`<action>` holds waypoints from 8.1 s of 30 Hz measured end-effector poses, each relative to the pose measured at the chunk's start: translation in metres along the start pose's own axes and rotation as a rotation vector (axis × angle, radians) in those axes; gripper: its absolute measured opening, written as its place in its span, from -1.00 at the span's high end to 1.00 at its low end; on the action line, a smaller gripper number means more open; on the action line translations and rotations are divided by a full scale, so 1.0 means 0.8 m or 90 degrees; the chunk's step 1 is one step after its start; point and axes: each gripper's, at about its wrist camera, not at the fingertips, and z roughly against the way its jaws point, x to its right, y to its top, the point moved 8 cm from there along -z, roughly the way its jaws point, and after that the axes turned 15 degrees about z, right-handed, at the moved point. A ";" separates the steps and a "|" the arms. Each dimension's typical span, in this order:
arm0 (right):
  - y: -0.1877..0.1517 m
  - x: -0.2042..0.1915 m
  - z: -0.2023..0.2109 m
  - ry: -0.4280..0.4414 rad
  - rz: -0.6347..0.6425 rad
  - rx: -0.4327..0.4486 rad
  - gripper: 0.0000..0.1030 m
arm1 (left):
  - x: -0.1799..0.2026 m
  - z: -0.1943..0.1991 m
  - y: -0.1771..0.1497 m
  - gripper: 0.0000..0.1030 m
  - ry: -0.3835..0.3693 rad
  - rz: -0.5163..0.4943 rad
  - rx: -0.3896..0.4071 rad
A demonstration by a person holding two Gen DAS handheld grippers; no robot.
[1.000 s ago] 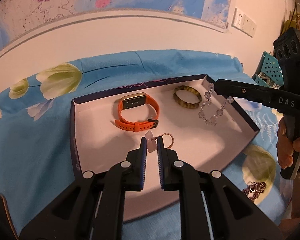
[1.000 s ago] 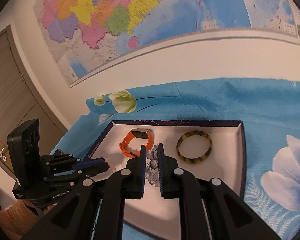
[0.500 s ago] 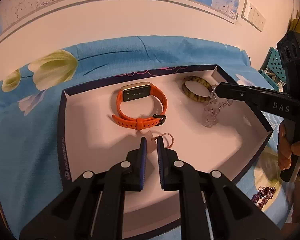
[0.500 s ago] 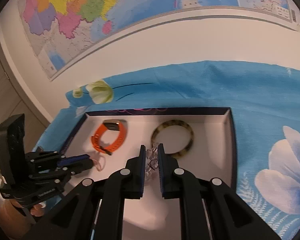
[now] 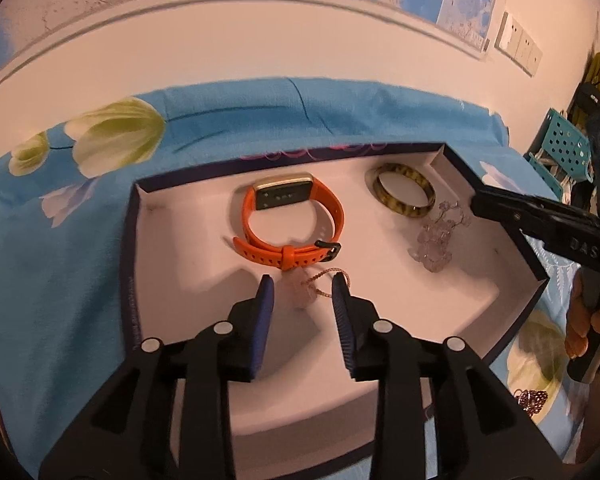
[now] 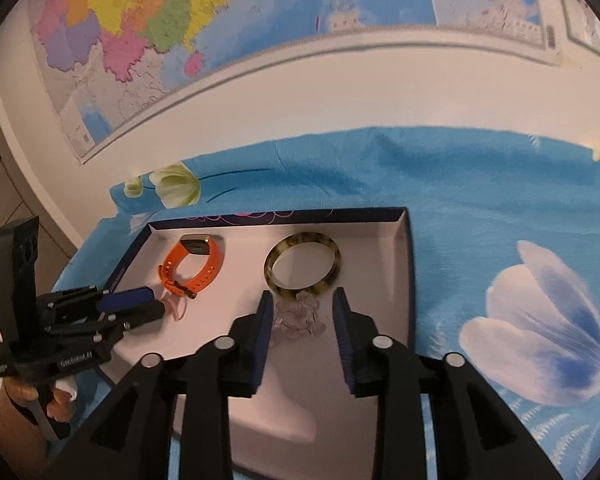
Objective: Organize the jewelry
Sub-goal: 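Carry both pieces over the tray and open both tools to drop them, then move the right tool to the purple beaded bracelet and grasp it, then lift the purple beaded bracelet with the right tool while the left tool approaches the black ring, then carry the purple bracelet and black ring over the tray and open both tools, then grasp the green jade pendant with the left tool while the right tool grasps the small gold pendant, then carry both pendants over the tray and open both tools to drop them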
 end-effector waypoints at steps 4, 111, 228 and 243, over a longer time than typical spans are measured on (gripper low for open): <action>-0.005 -0.016 0.037 0.011 0.029 0.025 0.32 | -0.003 0.030 0.005 0.14 0.002 0.003 0.044; -0.031 -0.085 0.133 0.102 0.096 0.103 0.90 | 0.075 0.127 -0.111 0.57 -0.101 -0.118 0.045; -0.139 -0.166 0.061 0.076 0.153 -0.075 0.98 | 0.034 0.090 -0.179 0.70 -0.068 -0.116 -0.040; -0.118 -0.148 0.087 0.072 0.126 -0.025 0.98 | 0.038 0.111 -0.163 0.70 -0.103 -0.079 -0.015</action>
